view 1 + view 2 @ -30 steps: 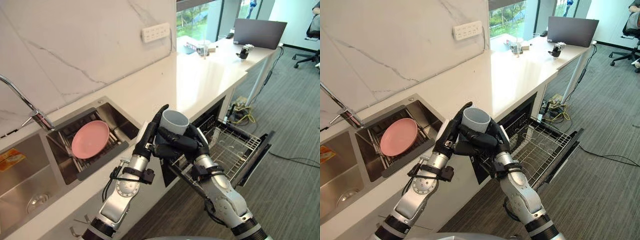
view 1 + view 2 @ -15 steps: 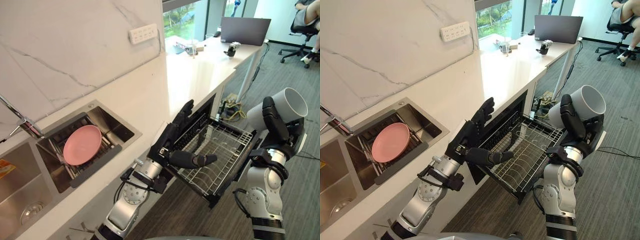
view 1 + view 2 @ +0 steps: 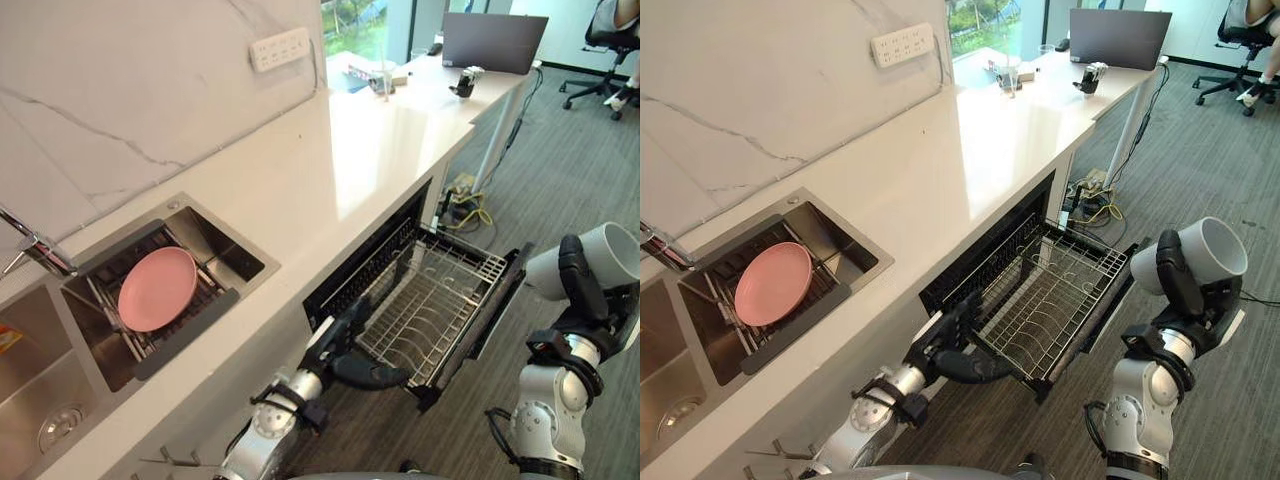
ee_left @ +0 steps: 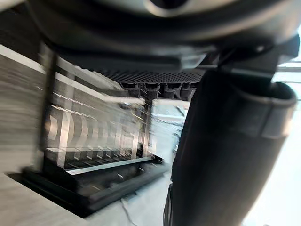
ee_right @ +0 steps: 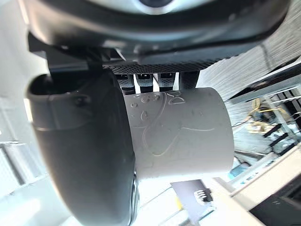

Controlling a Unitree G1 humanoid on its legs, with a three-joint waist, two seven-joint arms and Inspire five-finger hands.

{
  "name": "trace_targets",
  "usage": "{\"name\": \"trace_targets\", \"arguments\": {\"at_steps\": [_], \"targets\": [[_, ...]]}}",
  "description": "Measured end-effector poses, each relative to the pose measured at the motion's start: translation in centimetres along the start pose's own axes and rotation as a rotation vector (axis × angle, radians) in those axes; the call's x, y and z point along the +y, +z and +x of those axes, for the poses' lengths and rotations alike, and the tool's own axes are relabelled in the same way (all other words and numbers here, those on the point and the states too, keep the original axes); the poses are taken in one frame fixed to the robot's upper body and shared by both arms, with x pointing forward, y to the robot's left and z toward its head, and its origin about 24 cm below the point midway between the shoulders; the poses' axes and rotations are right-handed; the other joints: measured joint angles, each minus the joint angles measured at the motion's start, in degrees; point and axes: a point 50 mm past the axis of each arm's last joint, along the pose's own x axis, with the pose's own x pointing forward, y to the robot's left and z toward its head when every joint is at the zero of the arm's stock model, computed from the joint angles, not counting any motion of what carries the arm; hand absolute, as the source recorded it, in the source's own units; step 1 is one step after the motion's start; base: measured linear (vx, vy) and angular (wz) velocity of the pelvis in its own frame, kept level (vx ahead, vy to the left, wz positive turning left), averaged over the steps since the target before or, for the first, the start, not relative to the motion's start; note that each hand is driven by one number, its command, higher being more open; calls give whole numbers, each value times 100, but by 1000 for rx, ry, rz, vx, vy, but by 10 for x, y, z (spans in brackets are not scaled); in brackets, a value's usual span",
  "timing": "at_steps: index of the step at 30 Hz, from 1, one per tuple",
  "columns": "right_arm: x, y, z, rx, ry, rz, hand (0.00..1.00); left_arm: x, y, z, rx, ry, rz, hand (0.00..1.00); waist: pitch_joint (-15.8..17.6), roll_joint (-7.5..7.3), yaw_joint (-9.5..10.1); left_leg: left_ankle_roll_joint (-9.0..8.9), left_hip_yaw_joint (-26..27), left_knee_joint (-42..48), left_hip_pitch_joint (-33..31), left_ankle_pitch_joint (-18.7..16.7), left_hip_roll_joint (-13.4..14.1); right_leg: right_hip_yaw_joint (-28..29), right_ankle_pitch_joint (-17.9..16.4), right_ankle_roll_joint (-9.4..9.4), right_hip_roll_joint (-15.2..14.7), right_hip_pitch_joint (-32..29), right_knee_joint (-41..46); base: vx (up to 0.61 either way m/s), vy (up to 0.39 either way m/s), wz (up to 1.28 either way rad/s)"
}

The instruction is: Walk over to the sink, pick up the cup, carry it to the dishwasher, place the cup inside the dishwasher, then close the dishwasher door

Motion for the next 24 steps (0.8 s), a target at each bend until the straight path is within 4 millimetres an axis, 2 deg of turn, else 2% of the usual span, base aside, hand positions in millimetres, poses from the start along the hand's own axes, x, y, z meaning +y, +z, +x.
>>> {"name": "trace_targets", "arguments": {"at_steps": [2, 3, 4, 8, 10, 14, 17, 19, 24], "targets": [[-6, -17, -6, 86, 100, -53, 0, 16, -26, -13, 113, 79, 47, 100, 3, -3, 59, 0, -17, -33, 10, 3, -4, -29, -15, 9, -4, 11, 2, 24, 4, 6], [-6, -23, -7, 115, 132, -72, 0, 19, -32, -17, 138, 98, 59, 100, 6, -9, 51, -2, -32, -52, 21, 9, -5, -45, -18, 12, -4, 22, 2, 26, 2, 9], [-4, -37, -11, 186, 193, -128, 0, 26, -45, -26, 194, 139, 72, 100, 23, -33, 59, -3, -51, -66, 66, 10, -4, -69, -35, 19, -6, 72, 2, 20, 2, 12], [-8, -61, -20, 309, 313, -227, 0, 40, -67, -42, 295, 249, 92, 100, 56, -83, 145, -8, -213, -123, 118, 30, -15, -252, -85, 54, -57, 213, 2, 15, 8, 22], [-10, -62, -19, 323, 357, -257, 0, 49, -77, -53, 345, 309, 77, 100, 68, -100, 216, -10, -244, -166, 122, 51, -33, -292, -94, 66, -71, 221, 3, 14, 12, 12], [-8, -60, -13, 321, 441, -333, 0, 61, -107, -80, 516, 416, 23, 100, 120, -186, 226, -5, -393, -235, 158, 87, -96, -462, -132, 121, -129, 323, 15, 20, 9, 20], [-8, -65, -11, 347, 452, -377, 0, 62, -115, -90, 573, 437, 6, 100, 167, -256, 236, -4, -484, -237, 132, 117, -129, -575, -141, 135, -156, 375, 14, 0, 4, 22], [-15, -76, -13, 415, 458, -451, 0, 65, -118, -95, 606, 448, 6, 100, 202, -333, 358, -2, -562, -250, 116, 145, -143, -669, -148, 144, -163, 411, 14, -19, -3, 24], [-30, -100, -20, 569, 478, -616, 0, 67, -130, -106, 689, 518, -96, 100, 218, -370, 441, -5, -830, -284, 37, 252, -215, -1013, -211, 201, -234, 515, 94, -26, -5, 35]]}}
